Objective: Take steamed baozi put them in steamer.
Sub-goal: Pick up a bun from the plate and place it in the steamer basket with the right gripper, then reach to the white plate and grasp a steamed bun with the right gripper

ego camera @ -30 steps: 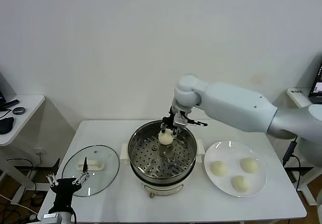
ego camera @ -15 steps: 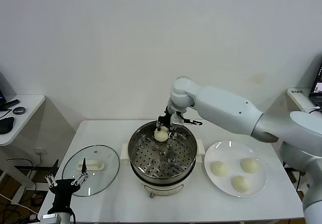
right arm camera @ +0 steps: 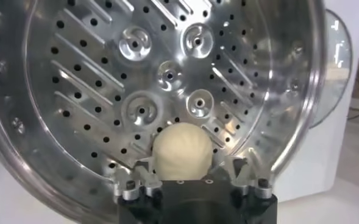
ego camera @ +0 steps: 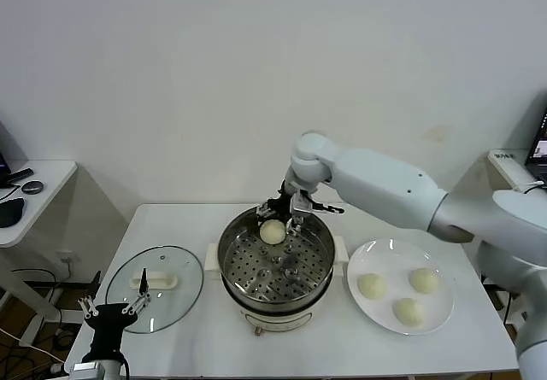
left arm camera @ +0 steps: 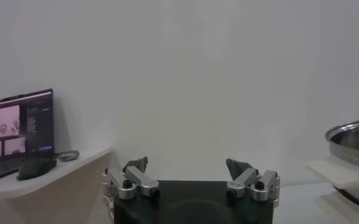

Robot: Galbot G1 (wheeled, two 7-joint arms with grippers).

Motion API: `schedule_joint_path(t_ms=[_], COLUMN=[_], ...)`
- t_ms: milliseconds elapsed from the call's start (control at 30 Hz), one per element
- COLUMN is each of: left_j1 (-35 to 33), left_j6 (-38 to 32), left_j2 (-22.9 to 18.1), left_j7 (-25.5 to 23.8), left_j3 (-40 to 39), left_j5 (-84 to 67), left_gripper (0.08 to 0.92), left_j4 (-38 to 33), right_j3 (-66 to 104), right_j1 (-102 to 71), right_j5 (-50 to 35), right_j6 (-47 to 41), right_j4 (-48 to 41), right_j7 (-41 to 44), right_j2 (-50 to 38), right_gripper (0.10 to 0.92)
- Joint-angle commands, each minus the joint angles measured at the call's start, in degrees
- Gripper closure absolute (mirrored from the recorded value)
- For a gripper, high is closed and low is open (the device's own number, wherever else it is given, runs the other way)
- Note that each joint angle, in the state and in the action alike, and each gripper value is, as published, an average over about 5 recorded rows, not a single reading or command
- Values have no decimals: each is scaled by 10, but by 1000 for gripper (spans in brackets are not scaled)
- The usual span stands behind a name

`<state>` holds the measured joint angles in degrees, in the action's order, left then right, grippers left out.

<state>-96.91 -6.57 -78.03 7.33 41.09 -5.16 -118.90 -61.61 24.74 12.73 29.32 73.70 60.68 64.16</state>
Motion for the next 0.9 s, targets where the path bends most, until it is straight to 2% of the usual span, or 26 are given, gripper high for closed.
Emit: schedule_joint_path(t_ms=[33, 133, 200, 433, 600, 900], left_j1=[0, 1, 3, 8, 10, 12], left_j6=[8, 26, 35, 40, 38, 37], left_j2=[4, 12, 16, 30, 33, 25], left_j7=[-1, -1, 0, -4, -3, -2], left_j3=[0, 1, 2, 6, 12, 16], left_j5=[-3, -8, -11, -12, -13, -8], left_gripper=[177, 177, 177, 177, 177, 177], left_j4=[-1, -1, 1, 7, 11, 10], right_j3=[-54, -70, -77, -94, -95, -80], right_j1=[96, 141, 154, 156, 97, -27], right_j5=[-182, -245, -255, -256, -253, -152], right_j6=[-205, -365, -433, -555, -588, -523], right_j4=[108, 166, 187, 211, 226, 207], right_j7=[33, 41, 42, 67, 52, 40], right_j2=[-90, -158, -198, -322, -372, -366], right_gripper=[203, 203, 203, 203, 203, 203])
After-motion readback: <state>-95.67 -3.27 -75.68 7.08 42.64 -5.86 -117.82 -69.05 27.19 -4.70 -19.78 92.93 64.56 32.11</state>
